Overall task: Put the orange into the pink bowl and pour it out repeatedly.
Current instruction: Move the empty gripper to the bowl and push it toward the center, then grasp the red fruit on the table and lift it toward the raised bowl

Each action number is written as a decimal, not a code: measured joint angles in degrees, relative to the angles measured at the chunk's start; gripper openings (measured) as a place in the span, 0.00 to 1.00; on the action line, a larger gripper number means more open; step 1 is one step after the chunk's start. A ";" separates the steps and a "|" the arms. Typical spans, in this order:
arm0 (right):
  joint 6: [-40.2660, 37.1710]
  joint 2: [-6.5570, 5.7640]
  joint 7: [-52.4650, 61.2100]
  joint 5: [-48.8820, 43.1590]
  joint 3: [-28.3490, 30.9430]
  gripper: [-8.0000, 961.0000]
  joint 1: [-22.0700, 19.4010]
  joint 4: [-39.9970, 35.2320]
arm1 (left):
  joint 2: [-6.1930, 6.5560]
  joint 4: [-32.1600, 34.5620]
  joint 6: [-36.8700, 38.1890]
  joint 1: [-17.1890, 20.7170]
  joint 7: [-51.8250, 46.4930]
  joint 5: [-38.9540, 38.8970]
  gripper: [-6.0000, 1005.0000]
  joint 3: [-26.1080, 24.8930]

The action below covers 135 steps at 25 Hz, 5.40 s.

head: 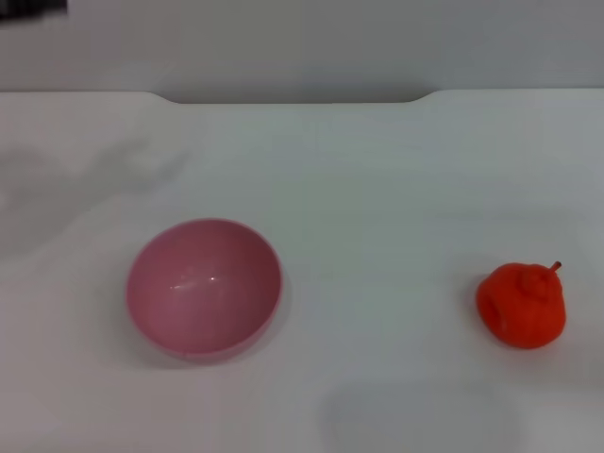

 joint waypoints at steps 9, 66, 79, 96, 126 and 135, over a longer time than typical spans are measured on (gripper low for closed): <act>0.13 0.19 0.21 -0.04 0.32 0.72 -1.95 1.41 | -4.58 14.03 21.40 -7.26 -16.62 37.51 0.75 -4.80; -0.19 0.07 0.35 -2.96 -2.65 0.72 -0.53 2.41 | -14.12 -3.66 2.93 -9.76 -20.64 52.38 0.71 14.46; -0.51 0.07 0.44 -2.45 -2.45 0.72 -1.12 2.50 | -13.91 -3.82 0.29 -9.50 -22.00 53.04 0.64 15.33; -0.57 0.33 0.63 -2.22 -1.07 0.71 -1.35 2.59 | -13.90 -3.90 0.68 -9.47 -21.76 53.08 0.10 15.63; -19.99 -7.48 87.26 -95.34 3.18 0.71 16.29 -64.15 | -10.99 0.97 11.76 -20.22 -20.39 53.18 0.05 5.92; -20.62 -1.60 85.00 -110.97 -8.98 0.71 14.60 -61.09 | -11.06 1.08 12.85 -20.59 -20.35 53.16 0.05 6.07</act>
